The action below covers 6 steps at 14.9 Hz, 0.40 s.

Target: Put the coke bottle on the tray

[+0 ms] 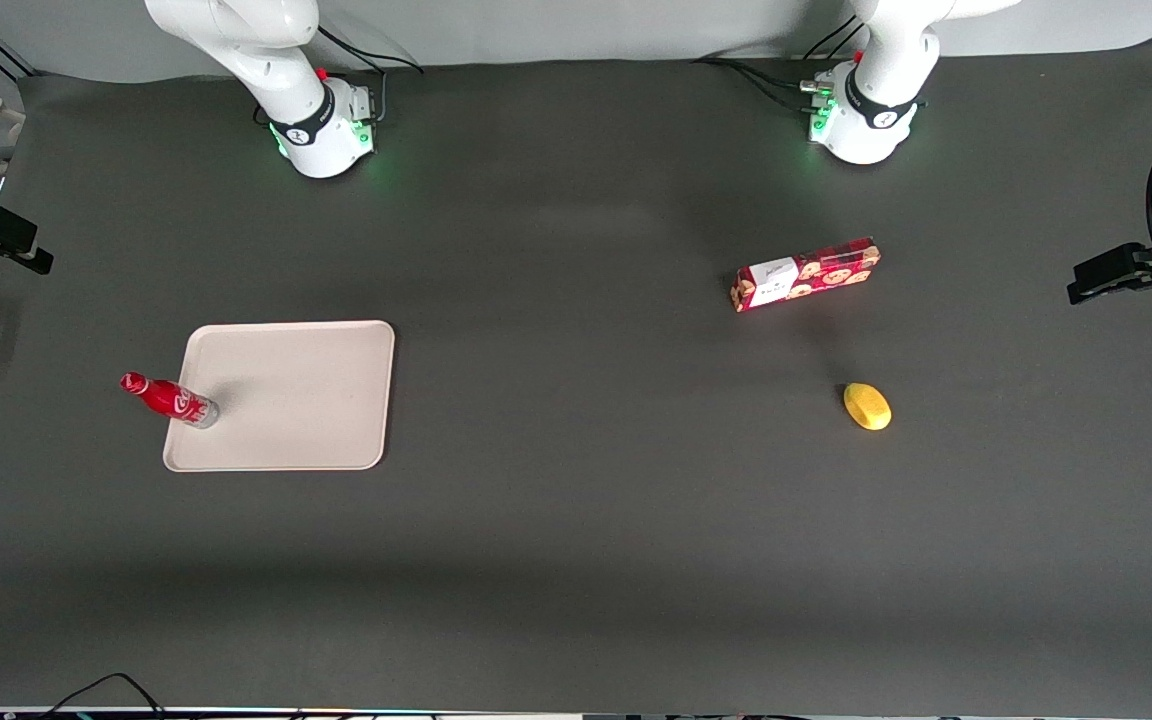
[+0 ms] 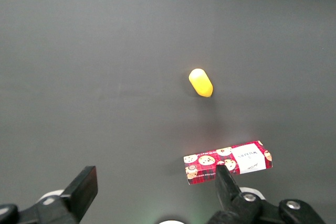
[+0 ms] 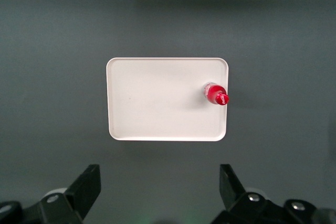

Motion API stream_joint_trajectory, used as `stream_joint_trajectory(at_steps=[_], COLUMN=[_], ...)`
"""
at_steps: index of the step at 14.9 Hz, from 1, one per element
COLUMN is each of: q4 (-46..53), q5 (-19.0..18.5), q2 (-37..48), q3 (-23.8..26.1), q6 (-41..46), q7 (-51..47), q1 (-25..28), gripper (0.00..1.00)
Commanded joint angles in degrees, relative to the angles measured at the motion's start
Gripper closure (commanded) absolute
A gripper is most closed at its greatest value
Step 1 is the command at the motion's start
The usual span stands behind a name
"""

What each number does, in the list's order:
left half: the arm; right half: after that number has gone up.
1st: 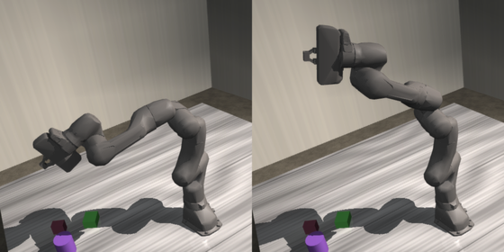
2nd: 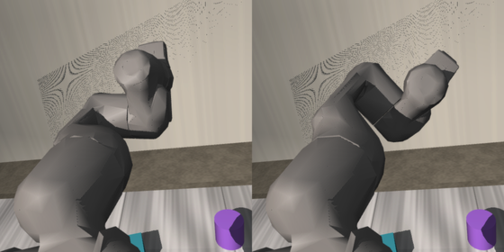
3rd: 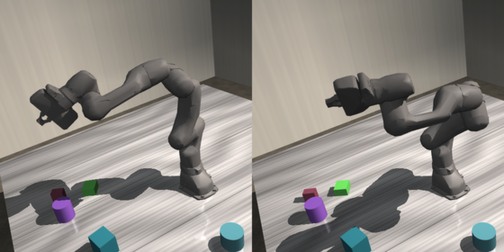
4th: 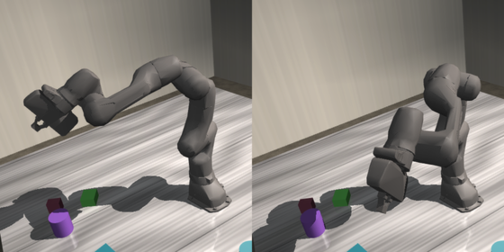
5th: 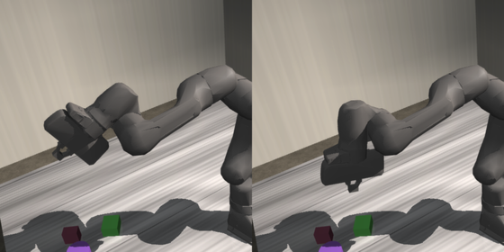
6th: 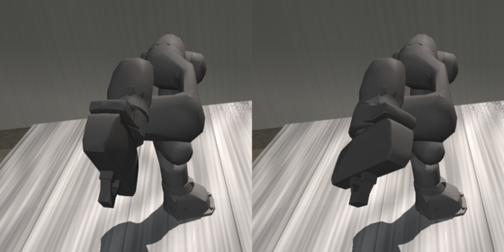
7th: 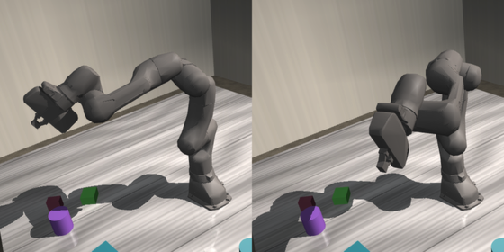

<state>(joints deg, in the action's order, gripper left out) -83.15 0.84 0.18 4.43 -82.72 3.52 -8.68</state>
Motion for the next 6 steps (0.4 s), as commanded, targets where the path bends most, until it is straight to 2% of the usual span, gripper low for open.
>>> stream_joint_trajectory(at_steps=[1,6], q4=[0.71,0.44], q5=[1.27,1.35], q2=[-0.09,-0.71], q3=[-0.39,-0.39], q6=[1.16,0.81], q7=[-1.94,-1.94], q1=[0.6,0.51], gripper=[0.0,0.0])
